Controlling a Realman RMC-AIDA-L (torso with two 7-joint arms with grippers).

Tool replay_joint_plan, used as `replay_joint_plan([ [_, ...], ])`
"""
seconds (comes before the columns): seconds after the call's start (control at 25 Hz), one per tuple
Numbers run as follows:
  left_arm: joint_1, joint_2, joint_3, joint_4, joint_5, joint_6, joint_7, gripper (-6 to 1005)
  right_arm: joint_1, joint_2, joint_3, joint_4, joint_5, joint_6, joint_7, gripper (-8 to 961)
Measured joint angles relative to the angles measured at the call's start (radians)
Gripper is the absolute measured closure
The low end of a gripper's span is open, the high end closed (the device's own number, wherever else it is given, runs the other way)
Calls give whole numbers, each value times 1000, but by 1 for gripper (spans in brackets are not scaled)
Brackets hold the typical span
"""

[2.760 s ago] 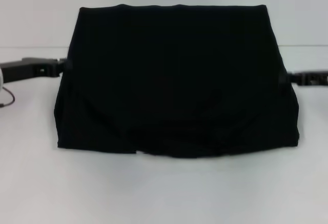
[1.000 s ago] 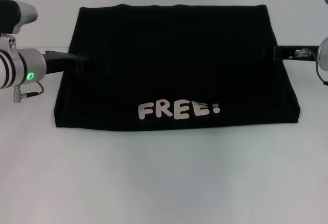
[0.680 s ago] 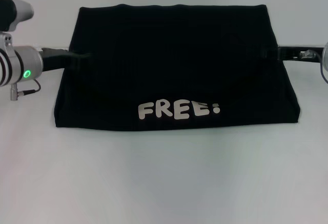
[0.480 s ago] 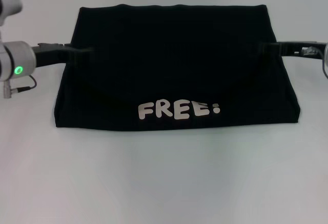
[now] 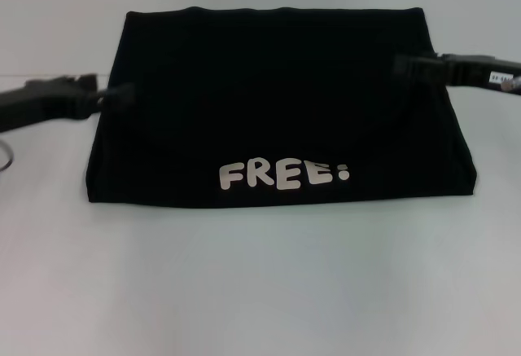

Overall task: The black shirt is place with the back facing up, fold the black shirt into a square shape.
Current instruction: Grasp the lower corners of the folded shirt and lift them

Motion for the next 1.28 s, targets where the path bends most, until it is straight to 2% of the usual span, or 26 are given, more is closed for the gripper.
replay_joint_plan([
  [0.16, 100, 1, -1, 11, -36, 68, 84, 179, -20, 5, 0, 5, 3, -105, -61, 219],
  [0.28, 135, 1, -2, 1, -37, 70, 132, 182, -23, 11, -2, 5, 3, -171, -96, 205],
  [0.36, 167, -4, -6, -34, -28, 25, 185, 183, -22, 15, -7, 3, 2, -200, -108, 196],
  [0.56, 171, -4, -8, -96, -25, -71, 180, 186, -12, 19, -68, -2, 3, -210, -112, 174],
  [0.72, 159, -1, 0, -120, -24, -93, 179, 185, -3, 23, -111, -3, 4, -206, -111, 156],
  [0.88, 139, 0, 35, -146, 14, -157, 183, 161, 3, 29, -113, -3, 4, -201, -120, 138],
  [1.08, 121, -5, 100, -179, 66, -236, 183, 127, 3, 36, -111, -3, 5, -174, -131, 24],
  [1.28, 120, -8, 140, -184, 68, -242, 185, 135, 0, 37, -111, -4, 5, -160, -126, 28],
])
